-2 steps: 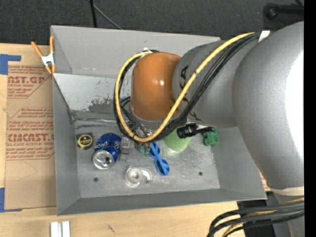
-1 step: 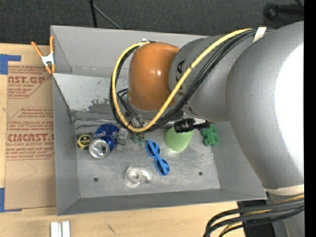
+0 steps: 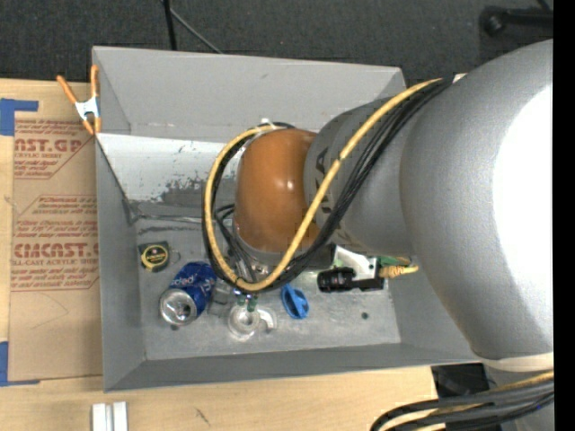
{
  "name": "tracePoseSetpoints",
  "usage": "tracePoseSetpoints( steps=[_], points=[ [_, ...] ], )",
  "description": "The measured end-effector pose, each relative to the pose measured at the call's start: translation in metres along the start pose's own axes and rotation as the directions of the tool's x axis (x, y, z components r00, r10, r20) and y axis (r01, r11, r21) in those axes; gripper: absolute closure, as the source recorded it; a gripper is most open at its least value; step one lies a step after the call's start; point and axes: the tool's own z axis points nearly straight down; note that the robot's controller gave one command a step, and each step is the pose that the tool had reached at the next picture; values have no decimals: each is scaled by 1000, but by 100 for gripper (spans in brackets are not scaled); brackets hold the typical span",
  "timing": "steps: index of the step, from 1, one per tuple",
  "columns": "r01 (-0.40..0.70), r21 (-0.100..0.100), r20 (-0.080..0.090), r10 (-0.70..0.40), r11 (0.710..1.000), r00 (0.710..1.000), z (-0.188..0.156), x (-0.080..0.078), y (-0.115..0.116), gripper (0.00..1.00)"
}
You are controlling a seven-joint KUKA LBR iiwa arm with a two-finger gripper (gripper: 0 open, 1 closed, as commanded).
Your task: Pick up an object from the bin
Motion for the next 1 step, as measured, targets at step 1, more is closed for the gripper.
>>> tracePoseSetpoints(
  steps=[1],
  points=[
    [17,-7,9,-17,1000,1000,-68,0,12,100]
  ],
)
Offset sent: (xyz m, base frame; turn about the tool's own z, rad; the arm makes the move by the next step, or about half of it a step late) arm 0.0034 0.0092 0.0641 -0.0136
